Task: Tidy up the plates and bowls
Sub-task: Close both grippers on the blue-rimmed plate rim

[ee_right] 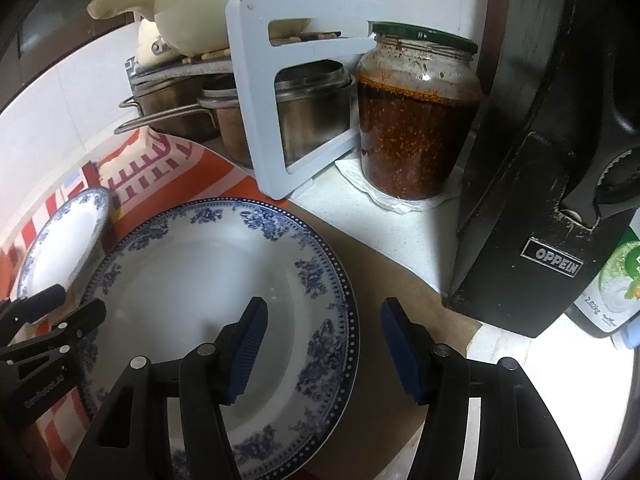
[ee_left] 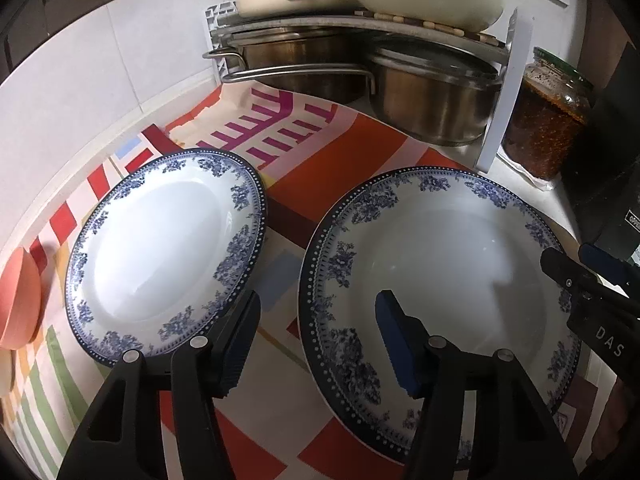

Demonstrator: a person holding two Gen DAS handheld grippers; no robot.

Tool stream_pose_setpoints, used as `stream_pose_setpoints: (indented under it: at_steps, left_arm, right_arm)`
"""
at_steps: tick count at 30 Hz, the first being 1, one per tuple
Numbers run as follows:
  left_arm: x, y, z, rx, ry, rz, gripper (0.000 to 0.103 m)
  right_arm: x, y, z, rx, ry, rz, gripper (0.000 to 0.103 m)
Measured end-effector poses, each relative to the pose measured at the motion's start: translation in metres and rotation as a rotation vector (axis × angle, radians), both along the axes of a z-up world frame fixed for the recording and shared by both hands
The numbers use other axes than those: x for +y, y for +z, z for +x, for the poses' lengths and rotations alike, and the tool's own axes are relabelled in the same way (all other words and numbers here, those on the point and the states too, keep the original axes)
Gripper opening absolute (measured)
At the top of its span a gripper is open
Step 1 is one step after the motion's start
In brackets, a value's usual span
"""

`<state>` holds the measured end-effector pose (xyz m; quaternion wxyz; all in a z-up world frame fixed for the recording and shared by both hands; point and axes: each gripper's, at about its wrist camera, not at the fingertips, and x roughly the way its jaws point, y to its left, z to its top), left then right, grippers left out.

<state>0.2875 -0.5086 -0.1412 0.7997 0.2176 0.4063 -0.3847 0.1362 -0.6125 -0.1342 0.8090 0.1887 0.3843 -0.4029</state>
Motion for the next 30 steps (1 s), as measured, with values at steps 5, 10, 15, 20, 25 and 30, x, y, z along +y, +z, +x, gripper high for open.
stream_pose_setpoints:
  at_steps: [5, 10, 15, 20, 25, 30]
  left_arm:
    - [-0.006, -0.004, 0.001, 0.006, -0.004, 0.004, 0.054]
    - [-0.010, -0.008, 0.004, 0.030, -0.004, 0.004, 0.049]
    - [-0.012, -0.010, 0.006, 0.052, -0.011, -0.009, 0.046]
    - [-0.014, -0.011, 0.010, 0.080, -0.011, -0.023, 0.042]
    - [-0.013, -0.011, 0.011, 0.071, -0.004, -0.022, 0.037]
    - [-0.009, -0.010, 0.012, 0.072, 0.009, -0.020, 0.037]
  right_arm:
    - [-0.006, -0.006, 0.003, 0.003, 0.000, 0.008, 0.057]
    - [-0.010, -0.010, 0.007, 0.009, 0.011, 0.025, 0.050]
    - [-0.012, -0.013, 0.011, 0.015, 0.019, 0.031, 0.044]
    - [-0.014, -0.014, 0.014, 0.024, 0.015, 0.028, 0.040]
    - [-0.014, -0.013, 0.016, 0.036, 0.015, 0.025, 0.038]
    - [-0.012, -0.011, 0.016, 0.041, 0.017, 0.025, 0.037]
